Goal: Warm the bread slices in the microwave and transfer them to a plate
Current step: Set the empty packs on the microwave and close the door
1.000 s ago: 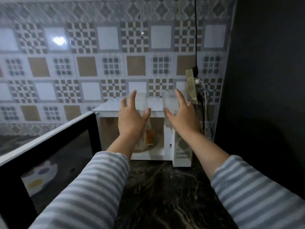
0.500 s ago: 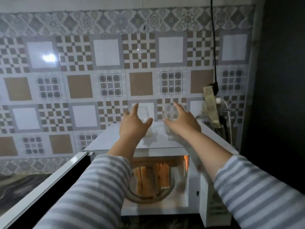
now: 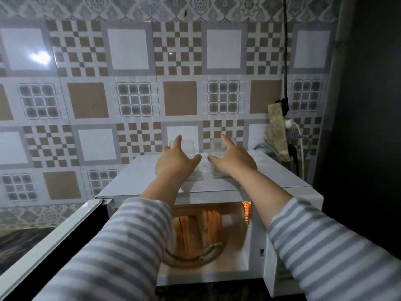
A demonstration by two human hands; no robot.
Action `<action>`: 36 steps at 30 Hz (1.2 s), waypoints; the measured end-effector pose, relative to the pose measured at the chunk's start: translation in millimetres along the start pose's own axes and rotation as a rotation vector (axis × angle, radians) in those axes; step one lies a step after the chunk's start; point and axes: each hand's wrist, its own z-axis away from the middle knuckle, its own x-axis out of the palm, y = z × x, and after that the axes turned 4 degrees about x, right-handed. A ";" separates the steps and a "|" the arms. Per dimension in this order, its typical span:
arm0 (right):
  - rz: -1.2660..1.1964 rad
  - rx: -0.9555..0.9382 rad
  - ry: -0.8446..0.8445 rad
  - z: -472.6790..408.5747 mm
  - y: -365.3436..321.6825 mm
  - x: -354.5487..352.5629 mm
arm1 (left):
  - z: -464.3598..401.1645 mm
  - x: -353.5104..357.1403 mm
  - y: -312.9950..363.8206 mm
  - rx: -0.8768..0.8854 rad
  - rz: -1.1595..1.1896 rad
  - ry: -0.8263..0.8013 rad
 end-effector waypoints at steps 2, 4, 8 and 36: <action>0.011 0.020 -0.016 3.3 -1.8 -6.2 | 0.8 -4.0 1.4 0.003 -0.020 -0.003; 0.018 0.016 -0.019 9.7 -1.9 -14.8 | 6.0 -11.1 3.7 0.016 -0.029 0.029; 0.046 -0.047 0.001 38.5 5.5 -30.6 | 36.6 -24.5 4.1 0.047 -0.039 0.140; 0.072 -0.334 -0.163 457.5 -77.2 -48.6 | 329.6 -234.4 -94.3 0.161 -0.112 0.003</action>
